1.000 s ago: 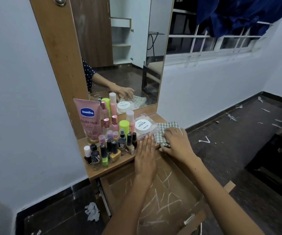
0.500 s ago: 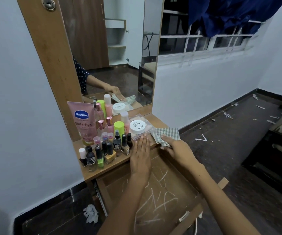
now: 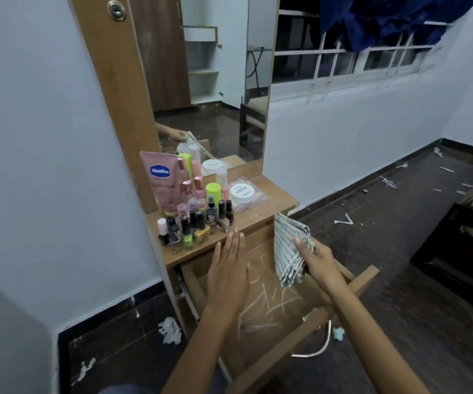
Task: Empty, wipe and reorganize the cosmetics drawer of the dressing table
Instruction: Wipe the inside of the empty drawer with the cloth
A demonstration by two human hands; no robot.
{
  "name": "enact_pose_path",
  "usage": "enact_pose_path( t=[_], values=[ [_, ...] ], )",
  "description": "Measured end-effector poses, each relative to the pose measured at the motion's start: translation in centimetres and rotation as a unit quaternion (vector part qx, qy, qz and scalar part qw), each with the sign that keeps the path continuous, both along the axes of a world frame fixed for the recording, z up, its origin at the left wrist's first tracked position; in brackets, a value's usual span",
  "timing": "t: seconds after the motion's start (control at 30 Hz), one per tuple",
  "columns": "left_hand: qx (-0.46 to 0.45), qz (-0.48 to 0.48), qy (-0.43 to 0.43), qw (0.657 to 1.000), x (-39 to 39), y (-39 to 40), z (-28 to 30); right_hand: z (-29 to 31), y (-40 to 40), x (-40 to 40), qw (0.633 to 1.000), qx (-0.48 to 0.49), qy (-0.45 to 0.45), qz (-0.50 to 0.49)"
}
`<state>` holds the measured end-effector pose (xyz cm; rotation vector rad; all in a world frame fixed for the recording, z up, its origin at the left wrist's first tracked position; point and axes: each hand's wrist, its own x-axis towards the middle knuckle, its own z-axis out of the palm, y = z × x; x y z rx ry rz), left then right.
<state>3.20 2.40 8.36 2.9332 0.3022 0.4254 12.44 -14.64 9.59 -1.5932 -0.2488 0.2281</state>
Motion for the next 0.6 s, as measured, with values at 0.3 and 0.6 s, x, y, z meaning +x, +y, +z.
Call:
enact_pose_path(
  t=[0.3, 0.6],
  values=[
    [-0.041, 0.01, 0.148, 0.988, -8.5, 6.0, -1.1, -0.6, 2.1, -4.1, 0.992, 0.065, 0.109, 0.01],
    [-0.065, -0.011, 0.2, 0.977, -7.9, 6.1, -2.6, -1.1, 2.7, -5.9, 0.99, 0.048, 0.132, 0.01]
  ],
)
